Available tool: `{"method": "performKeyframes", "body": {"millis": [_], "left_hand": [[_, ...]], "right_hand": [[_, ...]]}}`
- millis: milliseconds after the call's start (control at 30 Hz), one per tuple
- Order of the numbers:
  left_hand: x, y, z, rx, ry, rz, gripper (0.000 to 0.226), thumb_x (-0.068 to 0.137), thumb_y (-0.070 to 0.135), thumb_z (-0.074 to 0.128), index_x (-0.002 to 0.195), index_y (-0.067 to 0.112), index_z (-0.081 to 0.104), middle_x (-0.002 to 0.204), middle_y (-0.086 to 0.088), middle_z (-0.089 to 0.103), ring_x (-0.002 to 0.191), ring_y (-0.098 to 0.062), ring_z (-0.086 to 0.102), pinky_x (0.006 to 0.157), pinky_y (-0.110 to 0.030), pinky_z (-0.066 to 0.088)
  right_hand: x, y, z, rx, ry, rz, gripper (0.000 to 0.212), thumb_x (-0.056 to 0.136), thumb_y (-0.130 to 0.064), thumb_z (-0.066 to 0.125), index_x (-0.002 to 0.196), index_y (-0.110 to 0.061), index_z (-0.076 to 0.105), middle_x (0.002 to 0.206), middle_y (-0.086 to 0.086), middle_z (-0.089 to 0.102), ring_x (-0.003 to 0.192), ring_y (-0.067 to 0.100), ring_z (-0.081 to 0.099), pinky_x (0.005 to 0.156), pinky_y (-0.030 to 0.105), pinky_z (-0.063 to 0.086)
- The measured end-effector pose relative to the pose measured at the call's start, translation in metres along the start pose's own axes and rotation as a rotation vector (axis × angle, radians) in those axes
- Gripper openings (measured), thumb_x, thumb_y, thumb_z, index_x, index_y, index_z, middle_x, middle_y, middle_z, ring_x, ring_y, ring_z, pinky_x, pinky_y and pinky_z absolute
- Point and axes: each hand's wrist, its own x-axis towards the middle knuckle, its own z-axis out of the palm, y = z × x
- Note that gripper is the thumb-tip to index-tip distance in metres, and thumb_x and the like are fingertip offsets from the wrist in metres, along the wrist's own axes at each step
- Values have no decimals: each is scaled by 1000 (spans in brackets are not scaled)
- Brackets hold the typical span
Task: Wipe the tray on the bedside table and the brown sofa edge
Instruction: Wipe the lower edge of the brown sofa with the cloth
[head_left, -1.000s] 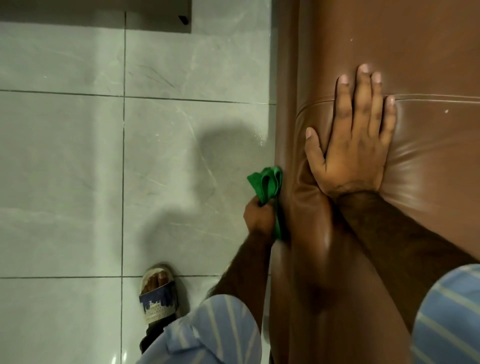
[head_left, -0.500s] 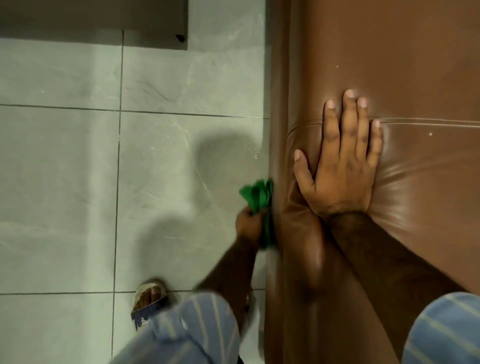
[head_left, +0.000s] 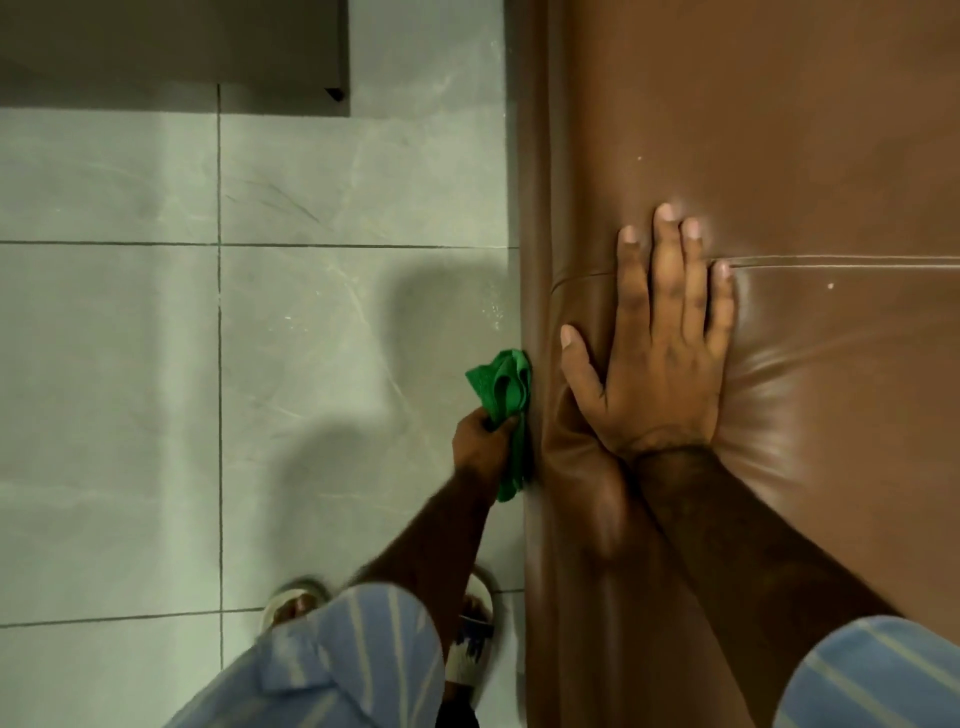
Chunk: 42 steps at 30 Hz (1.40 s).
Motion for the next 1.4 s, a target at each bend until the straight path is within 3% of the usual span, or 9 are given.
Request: {"method": "performKeyframes", "body": {"millis": [133,333,467,567,700,967,1067,1200,1400], "left_hand": [[79,62,18,38,74,136,35,74,33,76,105,17,78,101,-10,82,96,-33,77,93,-56,62],[-6,101,25,-538,-134,258,47,87,25,63,125,-4,66,126,-28,70,112,-42,70,97,-50,61],[-41,7,1,-207,-80,90,25,88,-5,55,107,-10,69,93,-27,70,65,-35,65,50,-30,59],[-2,1,-2,42,-19,4,29,68,10,64,95,9,76,95,-21,79,88,-41,74,79,-56,65],[61,80,13,139,59,107,43,70,27,70,110,13,75,109,-16,79,104,-36,74,97,-54,60],[-23,69,19,-445,-58,221,25,87,10,64,110,4,73,112,-25,75,99,-39,74,86,-50,64],[-66,-3,6,-234,17,64,17,94,-5,55,99,3,70,90,-21,74,75,-38,70,60,-35,56],[-33,-15,2,68,42,-78,30,81,9,60,108,13,74,105,-16,79,96,-35,75,86,-47,64],[31,81,24,-205,58,193,38,77,27,67,114,23,75,112,-8,80,105,-33,75,95,-55,62]], "right_hand": [[0,0,1,0,6,-2,84,104,-60,37,170,-12,14,178,16,14,166,33,12,134,57,13],[0,-1,-2,-12,-12,1,84,105,-60,35,170,-12,12,178,16,12,166,33,10,135,55,10],[-1,-1,-1,-19,-12,3,83,105,-59,35,170,-12,12,178,16,13,166,33,11,135,55,11],[-1,-2,-1,-26,-7,2,83,105,-59,36,170,-11,13,178,16,13,166,33,11,135,56,11],[0,-1,-1,-32,-5,1,83,105,-59,34,170,-12,13,178,16,13,166,33,11,135,55,11],[-1,-2,-2,-29,-1,6,82,106,-58,33,170,-12,13,178,15,13,166,32,11,135,56,12],[0,-2,-2,-30,-14,8,82,106,-59,33,170,-13,10,178,15,11,166,32,10,135,55,10],[0,-3,-1,-37,-35,12,83,105,-59,33,170,-13,7,179,15,8,166,32,7,135,56,10],[1,-4,-2,-22,-15,14,83,105,-58,34,170,-13,10,178,15,9,166,32,8,135,56,10]]}}
